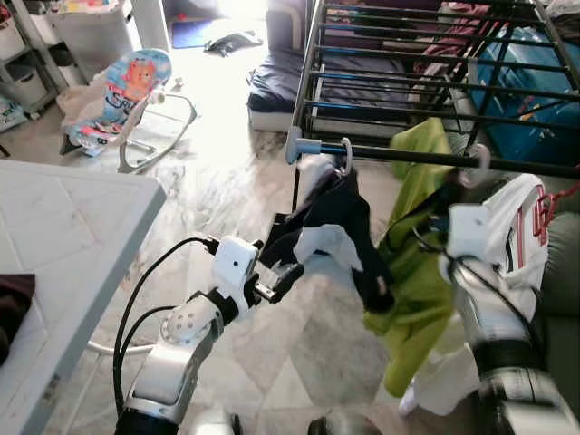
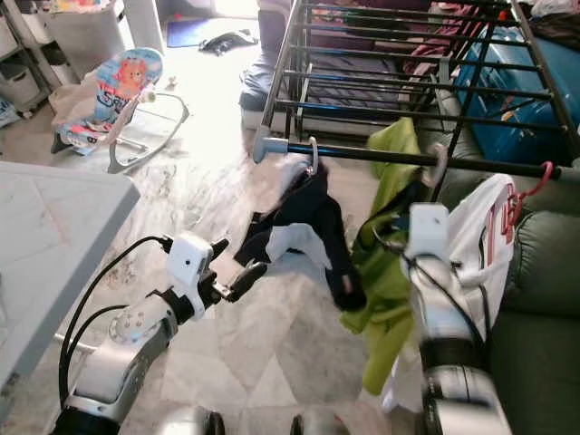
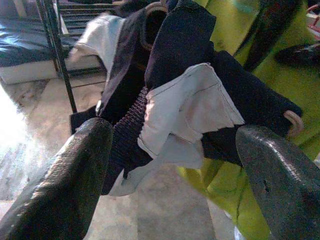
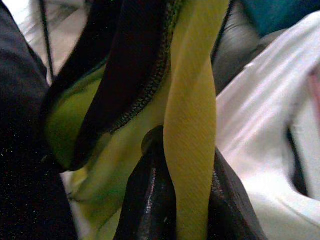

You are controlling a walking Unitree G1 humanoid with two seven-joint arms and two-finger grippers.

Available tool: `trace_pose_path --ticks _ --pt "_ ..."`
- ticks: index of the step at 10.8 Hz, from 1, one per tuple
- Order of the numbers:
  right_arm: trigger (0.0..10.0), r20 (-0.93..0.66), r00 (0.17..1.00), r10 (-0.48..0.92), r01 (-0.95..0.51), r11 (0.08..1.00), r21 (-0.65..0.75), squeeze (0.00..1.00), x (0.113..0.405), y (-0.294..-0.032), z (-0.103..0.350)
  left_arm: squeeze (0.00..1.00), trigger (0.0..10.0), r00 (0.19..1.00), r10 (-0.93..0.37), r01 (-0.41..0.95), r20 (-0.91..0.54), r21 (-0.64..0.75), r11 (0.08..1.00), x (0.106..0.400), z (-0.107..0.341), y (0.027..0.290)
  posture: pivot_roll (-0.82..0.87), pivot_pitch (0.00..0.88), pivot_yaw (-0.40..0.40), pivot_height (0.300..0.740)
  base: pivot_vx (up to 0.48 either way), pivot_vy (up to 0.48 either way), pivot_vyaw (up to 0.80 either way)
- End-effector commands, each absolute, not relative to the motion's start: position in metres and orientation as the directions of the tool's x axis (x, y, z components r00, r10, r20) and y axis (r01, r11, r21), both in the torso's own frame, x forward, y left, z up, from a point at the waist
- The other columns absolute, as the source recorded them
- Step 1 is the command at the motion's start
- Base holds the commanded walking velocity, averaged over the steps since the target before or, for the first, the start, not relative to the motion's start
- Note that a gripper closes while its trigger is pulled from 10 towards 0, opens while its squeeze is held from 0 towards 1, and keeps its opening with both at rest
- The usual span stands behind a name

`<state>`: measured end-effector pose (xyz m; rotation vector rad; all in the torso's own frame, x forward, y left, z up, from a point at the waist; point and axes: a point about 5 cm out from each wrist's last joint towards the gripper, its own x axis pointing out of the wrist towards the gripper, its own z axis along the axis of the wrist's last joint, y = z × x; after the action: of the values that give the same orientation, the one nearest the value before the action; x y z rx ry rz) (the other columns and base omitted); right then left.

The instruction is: Hang hanger

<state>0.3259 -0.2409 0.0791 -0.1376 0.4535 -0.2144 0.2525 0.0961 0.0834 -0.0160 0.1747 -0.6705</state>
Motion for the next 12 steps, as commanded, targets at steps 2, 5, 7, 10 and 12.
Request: trace_pose_path --ticks 2,5,7,10,12 --pt "10.0 -0.449 0.872 -0.193 0.163 0.981 -0.106 0.00 0.341 -0.237 0.082 0.00 10.0 0.771 -0.616 0.614 -0.160 -0.065 0.786 0.253 0.085 0.095 -0.04 0.074 -0.027 0.740 0.000 0.000 0.00" --pt "10.0 -0.569 0.811 -0.137 0.170 0.985 0.006 0.00 0.342 -0.218 0.058 0.00 10.0 0.778 -0.605 0.604 -0.168 -0.062 0.794 0.250 0.085 0.097 -0.01 0.081 -0.040 0.740 0.000 0.000 0.00" --pt "10.0 -0.590 0.784 -0.194 0.241 0.970 0.001 0.00 0.336 -0.223 0.048 0.00 10.0 0.779 -0.603 0.602 -0.175 -0.061 0.796 0.248 0.084 0.099 0.00 0.083 -0.036 0.740 0.000 0.000 0.00" --pt "10.0 -0.531 0.811 -0.246 0.273 0.962 -0.029 0.00 0.341 -0.234 0.058 0.00 10.0 0.771 -0.613 0.613 -0.172 -0.058 0.788 0.251 0.086 0.095 -0.01 0.073 -0.028 0.740 0.000 0.000 0.00" --pt "10.0 -0.507 0.813 -0.287 0.315 0.949 -0.032 0.00 0.343 -0.246 0.065 0.00 10.0 0.771 -0.614 0.615 -0.171 -0.053 0.787 0.253 0.086 0.095 -0.01 0.067 -0.029 0.740 0.000 0.000 0.00"
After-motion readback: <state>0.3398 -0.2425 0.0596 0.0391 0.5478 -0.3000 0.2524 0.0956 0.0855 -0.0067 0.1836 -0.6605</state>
